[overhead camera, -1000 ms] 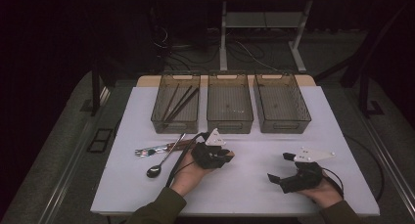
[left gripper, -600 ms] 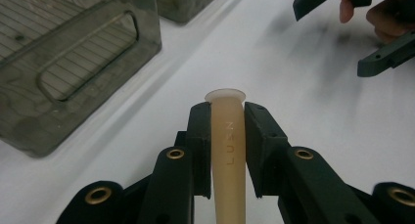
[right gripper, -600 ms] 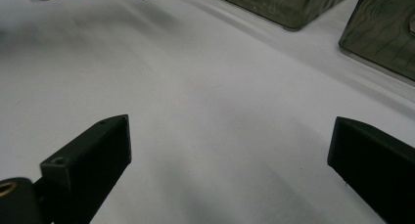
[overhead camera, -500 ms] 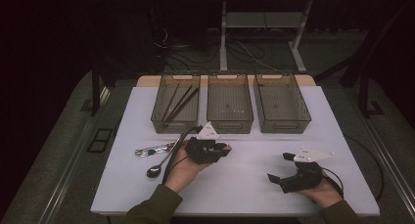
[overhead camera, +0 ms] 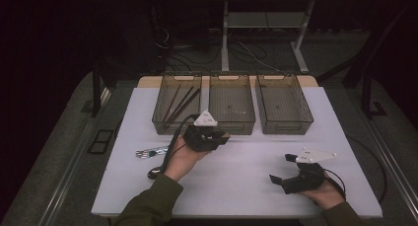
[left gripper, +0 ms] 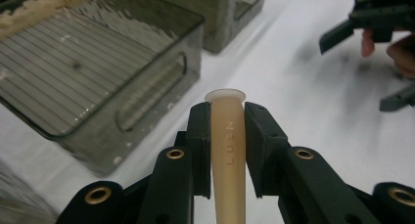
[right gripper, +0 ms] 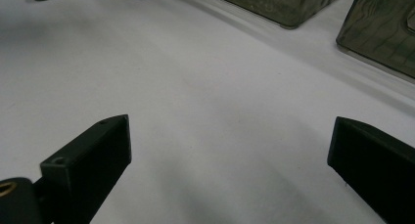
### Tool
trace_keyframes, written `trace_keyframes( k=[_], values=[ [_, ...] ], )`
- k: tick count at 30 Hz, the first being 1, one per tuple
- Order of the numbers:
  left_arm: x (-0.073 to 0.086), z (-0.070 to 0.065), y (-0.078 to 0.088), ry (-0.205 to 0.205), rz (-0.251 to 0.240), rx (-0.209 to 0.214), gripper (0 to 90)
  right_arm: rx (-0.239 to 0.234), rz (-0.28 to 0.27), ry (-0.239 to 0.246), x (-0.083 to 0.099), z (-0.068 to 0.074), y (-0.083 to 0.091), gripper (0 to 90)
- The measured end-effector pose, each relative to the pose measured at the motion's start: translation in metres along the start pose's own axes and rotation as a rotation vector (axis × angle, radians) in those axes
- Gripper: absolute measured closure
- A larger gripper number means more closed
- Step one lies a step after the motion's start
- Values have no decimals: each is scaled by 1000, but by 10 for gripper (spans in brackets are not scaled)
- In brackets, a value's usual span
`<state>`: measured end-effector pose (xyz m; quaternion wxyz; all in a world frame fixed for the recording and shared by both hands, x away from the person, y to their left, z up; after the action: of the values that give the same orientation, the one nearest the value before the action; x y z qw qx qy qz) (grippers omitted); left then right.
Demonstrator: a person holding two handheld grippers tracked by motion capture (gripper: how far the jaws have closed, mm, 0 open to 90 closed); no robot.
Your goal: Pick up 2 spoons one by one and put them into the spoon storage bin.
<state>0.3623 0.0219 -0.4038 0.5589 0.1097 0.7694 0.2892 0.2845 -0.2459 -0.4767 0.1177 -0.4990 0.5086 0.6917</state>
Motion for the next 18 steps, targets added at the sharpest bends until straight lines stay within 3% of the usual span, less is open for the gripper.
trace_keyframes(
  k=[9,14,18],
  values=[
    [-21,20,5,7,-8,-33,739,-12,-10,7,0,2,2,22],
    [-34,31,0,22,-22,-41,739,-15,-10,5,-1,2,2,22],
    [-46,41,-4,10,-9,-55,738,-16,-12,2,-1,2,2,21]
  ],
)
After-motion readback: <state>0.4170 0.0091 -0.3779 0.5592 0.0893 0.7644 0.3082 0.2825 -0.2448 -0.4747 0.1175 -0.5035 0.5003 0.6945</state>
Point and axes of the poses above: each handheld gripper's, and its own axes: y roughly backward along the jaws, x roughly out of its underside, z roughly to its left, the point moved 5 cm from there along -y, roughly forward along the jaws, and after that the axes turned 14 degrees about x, right-handed, at the moved point
